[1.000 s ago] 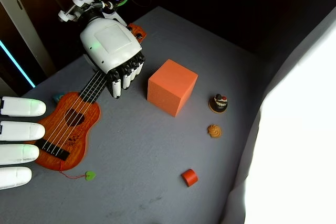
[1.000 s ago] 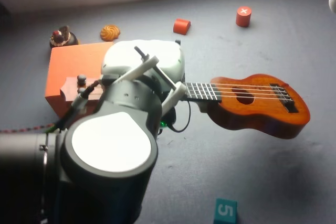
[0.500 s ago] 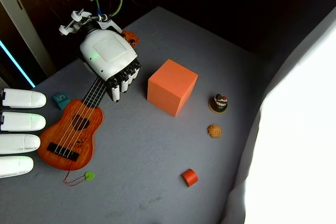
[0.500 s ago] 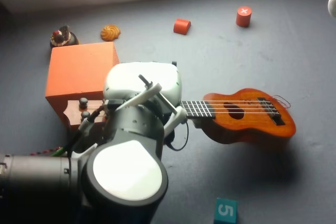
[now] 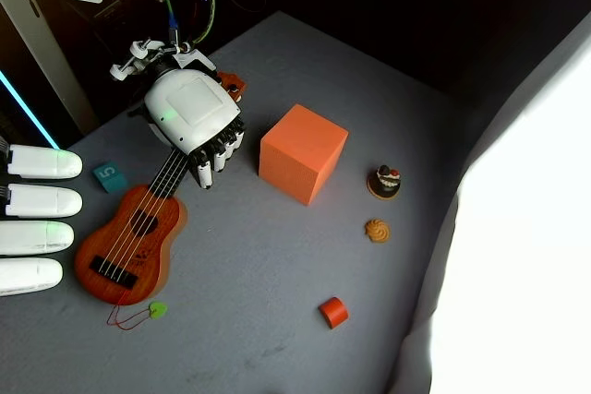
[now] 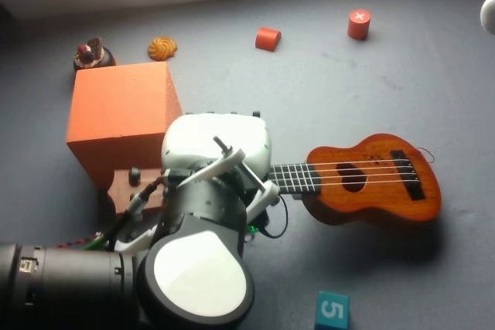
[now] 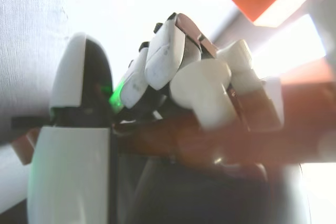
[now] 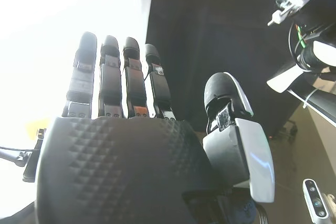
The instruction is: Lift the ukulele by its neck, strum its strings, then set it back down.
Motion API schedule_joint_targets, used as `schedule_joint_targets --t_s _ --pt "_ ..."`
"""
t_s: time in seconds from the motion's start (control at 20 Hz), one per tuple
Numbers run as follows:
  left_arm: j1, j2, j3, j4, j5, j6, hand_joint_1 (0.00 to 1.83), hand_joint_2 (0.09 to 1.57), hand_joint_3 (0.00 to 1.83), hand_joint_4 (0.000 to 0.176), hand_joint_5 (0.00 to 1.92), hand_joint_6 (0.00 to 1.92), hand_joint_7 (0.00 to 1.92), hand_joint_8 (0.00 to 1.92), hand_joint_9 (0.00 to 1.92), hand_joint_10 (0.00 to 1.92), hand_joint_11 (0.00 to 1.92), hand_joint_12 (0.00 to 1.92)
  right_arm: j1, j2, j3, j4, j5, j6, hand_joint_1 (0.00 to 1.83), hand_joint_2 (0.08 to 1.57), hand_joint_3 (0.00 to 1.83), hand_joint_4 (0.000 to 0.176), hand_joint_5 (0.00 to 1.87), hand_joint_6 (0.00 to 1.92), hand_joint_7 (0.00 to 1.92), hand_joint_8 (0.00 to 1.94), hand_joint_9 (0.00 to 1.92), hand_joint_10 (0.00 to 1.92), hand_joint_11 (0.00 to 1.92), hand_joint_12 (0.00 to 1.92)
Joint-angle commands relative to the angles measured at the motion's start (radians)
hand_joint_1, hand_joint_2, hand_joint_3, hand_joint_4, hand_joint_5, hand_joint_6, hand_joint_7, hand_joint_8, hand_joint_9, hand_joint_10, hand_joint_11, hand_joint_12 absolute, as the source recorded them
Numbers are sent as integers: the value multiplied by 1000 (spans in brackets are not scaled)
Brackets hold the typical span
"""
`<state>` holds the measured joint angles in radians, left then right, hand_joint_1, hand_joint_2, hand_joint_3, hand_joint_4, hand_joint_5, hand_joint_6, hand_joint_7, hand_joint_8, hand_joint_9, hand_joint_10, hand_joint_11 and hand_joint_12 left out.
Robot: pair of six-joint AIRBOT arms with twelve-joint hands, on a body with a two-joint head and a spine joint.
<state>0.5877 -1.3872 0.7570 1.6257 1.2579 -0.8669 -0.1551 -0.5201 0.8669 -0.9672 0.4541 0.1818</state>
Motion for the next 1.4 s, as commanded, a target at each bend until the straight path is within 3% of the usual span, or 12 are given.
schedule_joint_targets --t_s 0.0,0.2,0.25,0.5,0.55,0.6,0.65,0.75,0.85,0.95,1.15,1.35 --pt "0 -5 6 90 40 -4 789 1088 0 0 1200 1915 1310 1921 1345 1921 1390 1921 9 9 -2 44 72 1 0 1337 0 0 201 5 193 0 170 6 0 455" --pt "18 -18 32 99 14 -6 390 1131 8 0 1230 1921 1322 1921 1348 1921 1401 1921 9 9 -3 44 79 1 0 1342 0 0 203 5 188 2 182 10 0 485" --pt "31 -25 49 104 1 -8 133 1169 19 0 1196 1921 1314 1921 1345 1921 1388 1921 9 10 -4 44 81 1 0 1341 0 0 198 2 171 0 172 5 0 453" --pt "57 -29 59 118 -16 -21 0 1177 4 0 905 1921 1076 1921 1187 1921 1213 1921 8 10 -4 42 81 1 0 1343 0 0 197 10 191 6 177 12 0 440" --pt "61 -30 59 119 -17 -26 0 1175 2 0 701 1817 952 1816 1068 1905 1079 1921 8 10 -5 42 81 1 0 1345 1 0 199 11 190 3 177 11 0 471" --pt "64 -31 59 119 -18 -27 0 1169 0 0 587 1502 743 1601 877 1721 870 1801 8 10 -5 41 82 1 0 1346 1 0 202 12 181 0 174 10 0 478" --pt "65 -33 59 119 -18 -27 0 1154 0 0 459 1070 607 1152 737 1391 701 1561 8 10 -5 40 82 1 0 1345 1 0 211 15 186 2 178 11 0 500" --pt "65 -40 58 119 -19 -27 0 1143 0 0 483 420 671 351 700 848 574 1225 8 10 -5 39 82 1 0 1342 0 0 212 15 186 1 176 10 0 528" --pt "63 -45 56 119 -19 -27 0 1099 0 55 333 53 485 20 552 249 210 1108 8 10 -5 39 82 1 0 1339 0 0 214 15 182 0 167 6 0 506" --pt "59 -46 52 125 -19 -27 0 1070 0 84 182 2 283 0 382 37 22 1142 7 11 -6 39 82 1 0 1347 2 0 218 16 188 3 183 12 0 500" --pt "48 -44 47 132 -19 -32 0 1006 0 115 1 0 5 0 18 11 0 564 6 11 -6 38 83 1 6 1348 1 0 212 12 190 0 184 12 0 495" --pt "22 -26 47 132 -47 -19 0 972 0 136 0 0 0 0 0 0 0 113 6 11 -6 38 84 0 0 1346 1 0 212 11 199 1 192 14 0 543"
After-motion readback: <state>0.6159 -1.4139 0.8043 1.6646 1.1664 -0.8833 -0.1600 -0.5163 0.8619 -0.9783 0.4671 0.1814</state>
